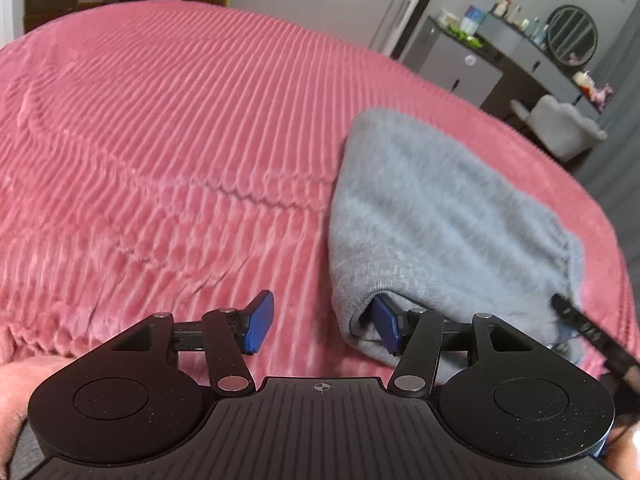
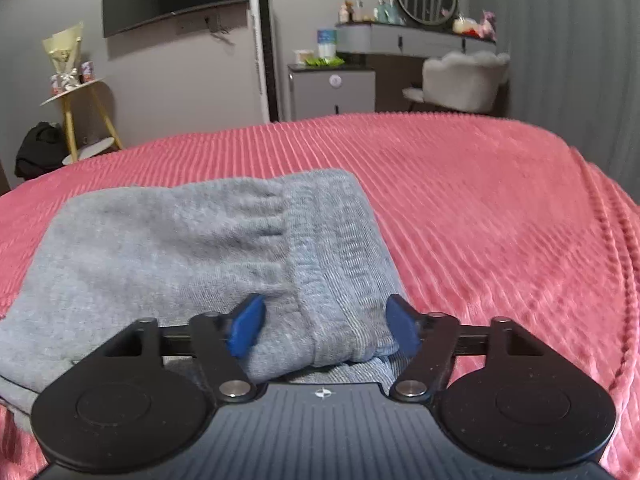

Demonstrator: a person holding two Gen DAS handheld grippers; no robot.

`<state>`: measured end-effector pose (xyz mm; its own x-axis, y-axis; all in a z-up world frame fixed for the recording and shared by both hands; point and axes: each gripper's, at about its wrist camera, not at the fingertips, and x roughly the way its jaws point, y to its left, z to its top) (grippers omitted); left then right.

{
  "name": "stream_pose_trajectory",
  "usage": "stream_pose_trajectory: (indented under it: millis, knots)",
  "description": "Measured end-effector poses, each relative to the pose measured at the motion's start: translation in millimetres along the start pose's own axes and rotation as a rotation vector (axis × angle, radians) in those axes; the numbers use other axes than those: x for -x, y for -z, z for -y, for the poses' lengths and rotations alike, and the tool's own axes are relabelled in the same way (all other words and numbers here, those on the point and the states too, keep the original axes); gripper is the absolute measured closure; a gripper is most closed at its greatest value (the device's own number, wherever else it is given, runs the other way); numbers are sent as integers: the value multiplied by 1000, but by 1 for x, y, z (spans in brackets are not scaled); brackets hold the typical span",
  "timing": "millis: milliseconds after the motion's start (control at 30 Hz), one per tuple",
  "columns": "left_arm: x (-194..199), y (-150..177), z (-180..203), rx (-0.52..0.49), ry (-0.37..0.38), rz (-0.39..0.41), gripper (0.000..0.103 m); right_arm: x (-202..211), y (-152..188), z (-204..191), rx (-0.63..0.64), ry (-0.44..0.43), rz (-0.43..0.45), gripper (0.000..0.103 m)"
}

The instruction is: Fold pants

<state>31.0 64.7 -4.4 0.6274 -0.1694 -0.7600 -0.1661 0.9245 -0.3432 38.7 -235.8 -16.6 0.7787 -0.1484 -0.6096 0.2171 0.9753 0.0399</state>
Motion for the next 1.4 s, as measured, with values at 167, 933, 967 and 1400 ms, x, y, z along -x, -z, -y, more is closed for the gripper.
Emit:
stream_pose_trajectory:
  millis: [167, 933, 967, 1400]
  knots:
    - [4, -27, 22, -37, -4, -6, 43, -15, 2, 16, -99, -35, -59, 18]
    - [-73, -107, 135, -299, -118, 50, 22, -26, 6, 15, -72, -49, -51, 6]
    - [-83, -110, 146, -339, -141, 59, 22, -26, 7, 15, -73, -50, -49, 6]
    - [-183, -115, 193, -662, -232, -156, 23, -34, 12, 17, -75, -69, -25, 4]
